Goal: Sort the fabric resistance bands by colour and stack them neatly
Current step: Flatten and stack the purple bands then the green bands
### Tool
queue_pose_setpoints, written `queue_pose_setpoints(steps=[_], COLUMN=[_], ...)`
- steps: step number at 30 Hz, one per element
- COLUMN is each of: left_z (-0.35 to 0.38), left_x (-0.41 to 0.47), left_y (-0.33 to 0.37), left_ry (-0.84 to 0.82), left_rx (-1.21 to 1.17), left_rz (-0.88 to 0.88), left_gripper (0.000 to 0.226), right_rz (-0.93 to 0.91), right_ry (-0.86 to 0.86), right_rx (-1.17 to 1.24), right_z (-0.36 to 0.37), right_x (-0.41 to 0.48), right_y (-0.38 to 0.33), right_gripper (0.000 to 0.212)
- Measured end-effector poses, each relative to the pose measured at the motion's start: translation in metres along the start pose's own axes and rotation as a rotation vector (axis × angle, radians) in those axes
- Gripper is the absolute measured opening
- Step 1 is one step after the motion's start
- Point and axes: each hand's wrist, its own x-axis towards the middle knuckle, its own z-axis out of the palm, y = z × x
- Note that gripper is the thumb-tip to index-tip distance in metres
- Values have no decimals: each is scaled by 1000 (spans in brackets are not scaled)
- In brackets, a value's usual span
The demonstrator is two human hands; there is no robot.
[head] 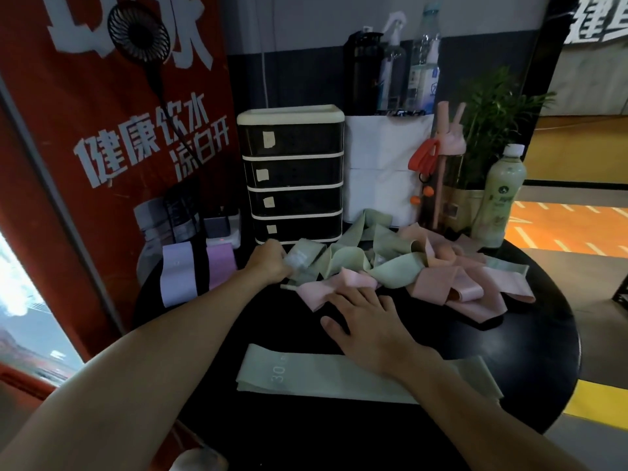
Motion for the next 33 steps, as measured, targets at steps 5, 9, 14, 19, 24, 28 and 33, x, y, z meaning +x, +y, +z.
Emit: queue_pose_setpoints(steps=[5,9,14,19,24,28,33], left_z=[-11,-35,-70,-102,-130,-148,-161], left_x=[0,-8,-26,-55,-78,-93,-103], left_y=[3,14,29,47,65,78,92], left_ry=[125,180,235,304,391,431,473], left_rx=[-82,-108,-91,-65,-81,-109,-120], left_rz=[94,218,375,585,704,763,826], left_gripper=[17,16,16,23,32,36,36], right_rz=[-2,8,16,35,108,168,135], right_ry=[5,-2,1,90,332,352,401], right_rx=[-10,2,41,91,211,318,617], right_z=[1,1,1,-8,-22,-40,-84], right_x=[0,0,0,-2,-7,-6,18], right_y=[0,1,3,0,-3,-4,-14], right_gripper=[59,53,49,65,59,58,37])
